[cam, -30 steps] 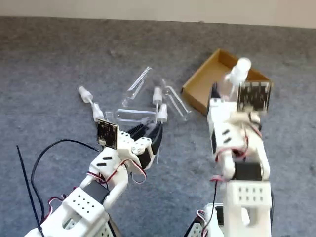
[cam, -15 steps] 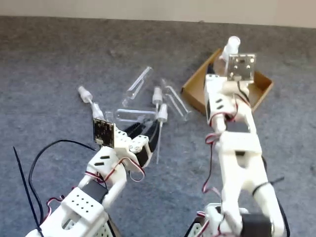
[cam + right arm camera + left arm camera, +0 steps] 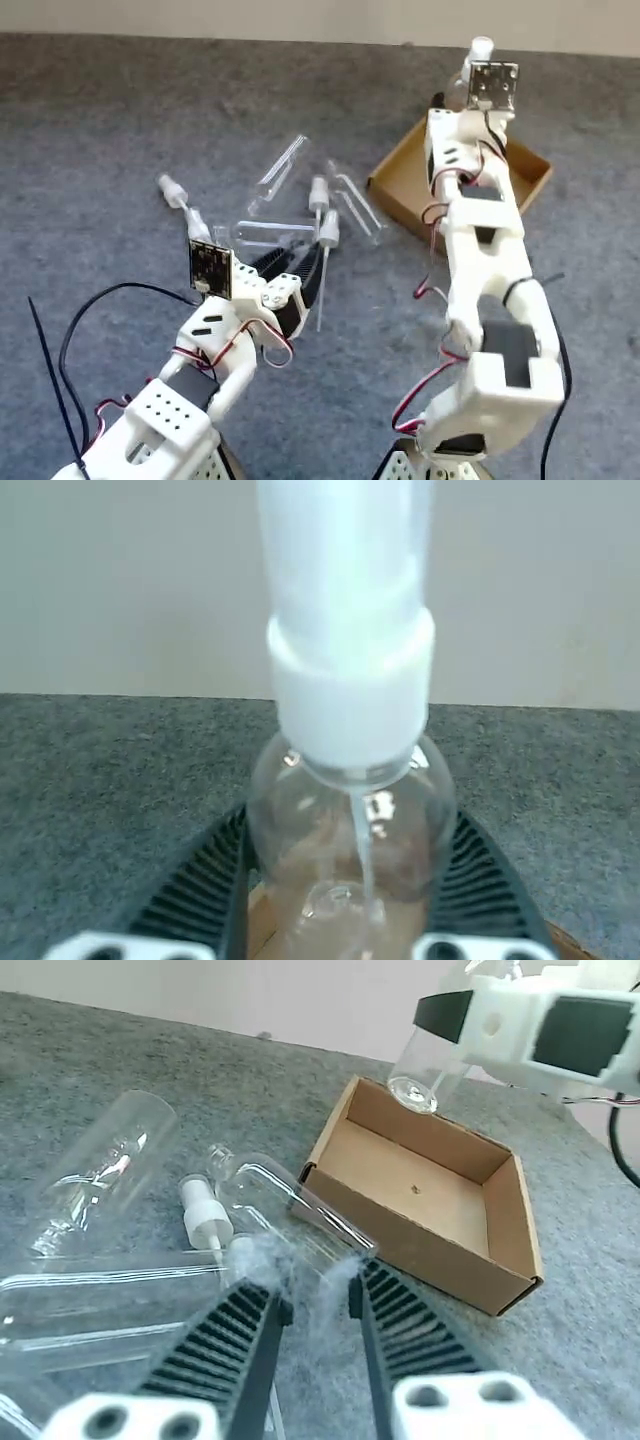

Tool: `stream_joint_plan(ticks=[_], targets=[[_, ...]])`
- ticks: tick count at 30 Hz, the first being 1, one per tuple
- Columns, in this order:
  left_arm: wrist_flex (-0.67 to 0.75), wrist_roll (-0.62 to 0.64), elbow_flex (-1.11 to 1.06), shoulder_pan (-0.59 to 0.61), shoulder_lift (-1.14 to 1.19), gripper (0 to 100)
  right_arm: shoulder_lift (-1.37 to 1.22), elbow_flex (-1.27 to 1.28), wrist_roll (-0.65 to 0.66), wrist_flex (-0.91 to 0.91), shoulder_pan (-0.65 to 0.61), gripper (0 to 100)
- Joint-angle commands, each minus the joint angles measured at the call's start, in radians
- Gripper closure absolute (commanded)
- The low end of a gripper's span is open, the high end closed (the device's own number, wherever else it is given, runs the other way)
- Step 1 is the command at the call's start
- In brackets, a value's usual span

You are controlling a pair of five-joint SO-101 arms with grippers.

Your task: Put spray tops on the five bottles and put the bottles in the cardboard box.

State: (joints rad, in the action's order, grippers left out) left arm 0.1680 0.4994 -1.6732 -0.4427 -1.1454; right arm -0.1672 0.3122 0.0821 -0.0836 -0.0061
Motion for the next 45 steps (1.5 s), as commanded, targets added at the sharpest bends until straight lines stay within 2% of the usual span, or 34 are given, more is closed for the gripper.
stream_joint_plan(ticks=[1,21,45], targets=[[0.005,0.005,-0.016,0.01,-0.021,93,-0.041,-0.116,0.009,-0.036,0.015,87.8],[0.005,0.005,-0.018,0.004,-0.021,93,-0.371,-0.369,0.009,-0.036,0.058,87.8],[-0.002,0.005,-0.018,0.004,-0.019,93,-0.397,-0.366,0.011,-0.036,0.042,87.5]])
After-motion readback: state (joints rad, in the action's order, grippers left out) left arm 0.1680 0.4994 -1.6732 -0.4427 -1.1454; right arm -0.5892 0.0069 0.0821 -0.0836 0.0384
